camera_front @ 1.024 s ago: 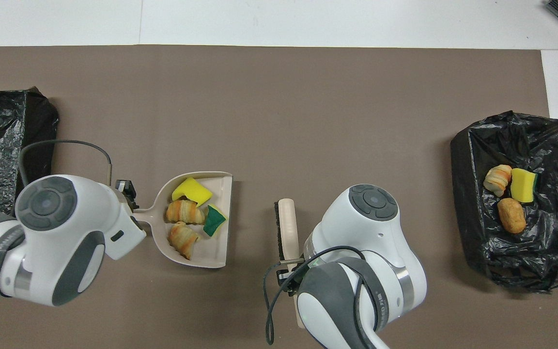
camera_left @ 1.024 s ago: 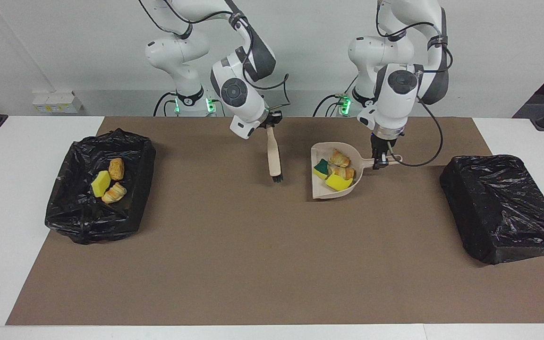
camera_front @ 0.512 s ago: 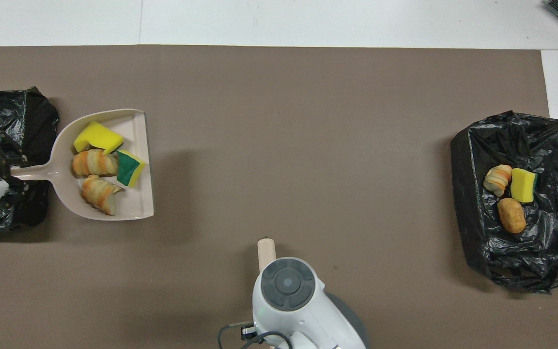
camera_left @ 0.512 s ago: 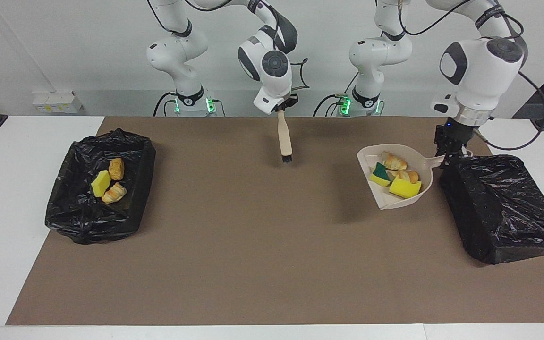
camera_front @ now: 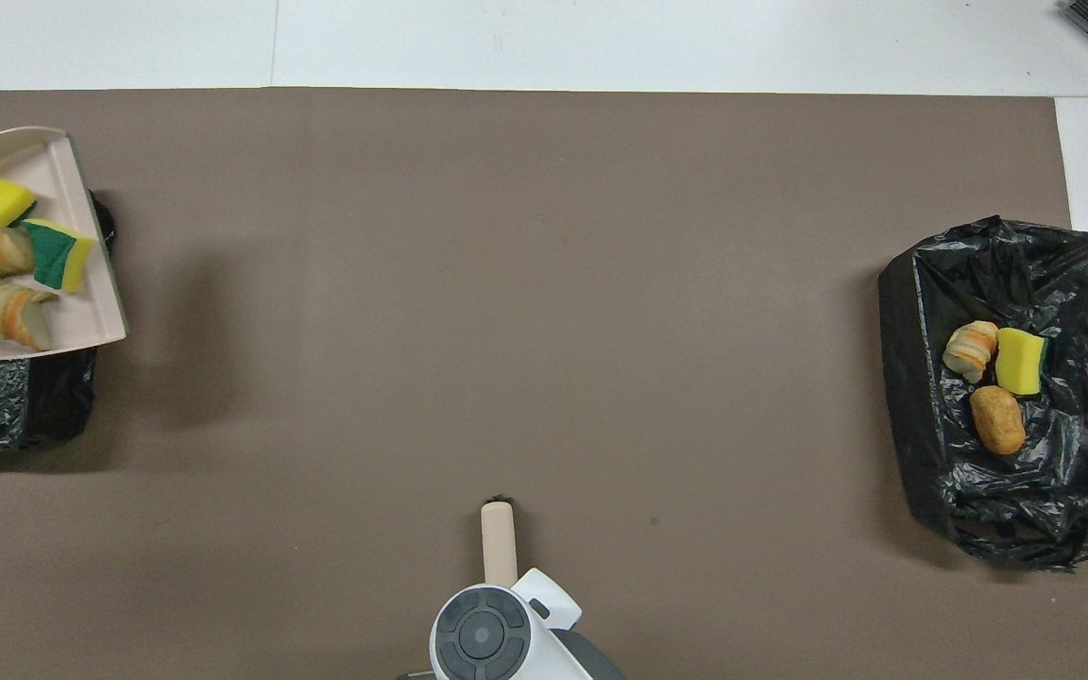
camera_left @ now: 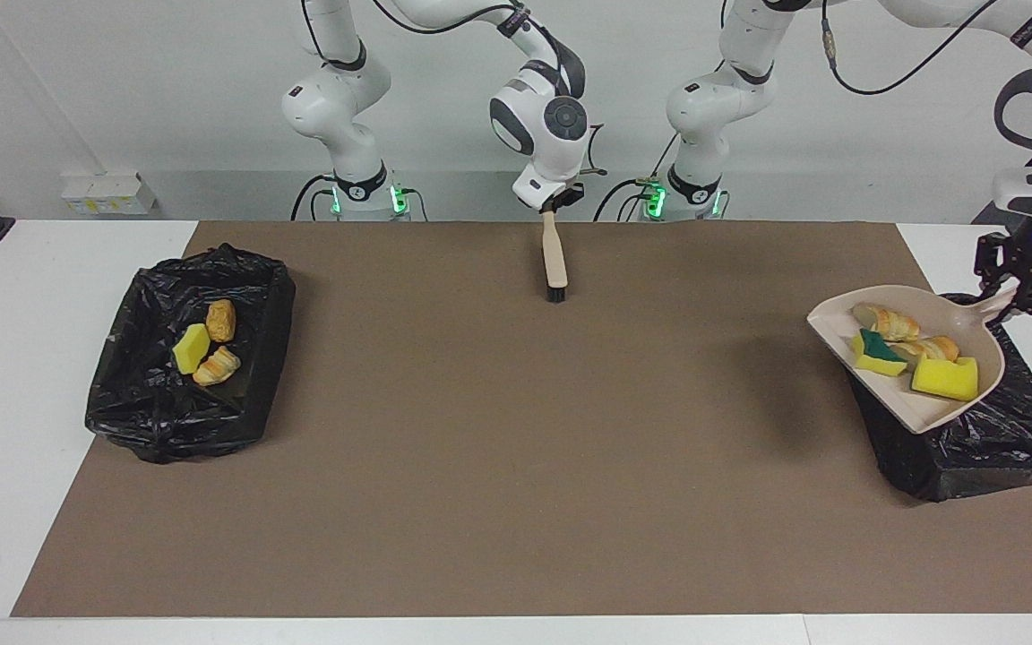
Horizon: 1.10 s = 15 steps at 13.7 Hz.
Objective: Sweep and dump trash in bin
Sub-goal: 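Tip the dustpan over the black bag with the left gripper, then bring the empty dustpan back and set it down with the left gripper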
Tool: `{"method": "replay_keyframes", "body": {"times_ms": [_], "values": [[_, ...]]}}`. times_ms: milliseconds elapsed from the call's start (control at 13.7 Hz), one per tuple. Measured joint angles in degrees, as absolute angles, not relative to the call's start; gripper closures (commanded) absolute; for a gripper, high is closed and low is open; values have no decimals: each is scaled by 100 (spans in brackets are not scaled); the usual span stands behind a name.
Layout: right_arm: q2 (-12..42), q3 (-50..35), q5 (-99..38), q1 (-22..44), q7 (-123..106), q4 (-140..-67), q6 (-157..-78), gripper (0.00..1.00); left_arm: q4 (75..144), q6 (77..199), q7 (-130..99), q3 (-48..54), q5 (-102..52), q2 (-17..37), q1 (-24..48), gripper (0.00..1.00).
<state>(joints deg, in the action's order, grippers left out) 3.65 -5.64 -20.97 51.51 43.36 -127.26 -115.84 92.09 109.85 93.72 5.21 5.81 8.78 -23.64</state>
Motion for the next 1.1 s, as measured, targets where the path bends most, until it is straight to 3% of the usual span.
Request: {"method": "replay_keyframes", "body": {"times_ms": [146, 220, 293, 439, 659, 1098], "values": [[361, -553, -2097, 5150, 4336, -12714, -11591, 100, 9054, 11224, 9373, 514, 1256, 1093, -2441, 100], [361, -550, -2097, 5148, 4336, -12714, -11595, 86, 9010, 11413, 9420, 506, 1566, 1201, -2507, 100], [361, -549, -2097, 5139, 4336, -12714, -11595, 1, 8980, 11606, 9553, 497, 1789, 1297, -2601, 100], [367, -539, -2021, 5134, 4336, -12685, -11551, 0, 8939, 11862, 9725, 488, 2332, 1420, -2764, 100], [399, -520, -1680, 4951, 4336, -12108, -10724, 0, 8916, 11911, 9745, 503, 3505, 1437, -2813, 100], [-120, -448, -1553, 3283, 3239, -11131, -9587, 0, 8776, 11909, 9744, 595, 5234, 1333, -2734, 100]]}}
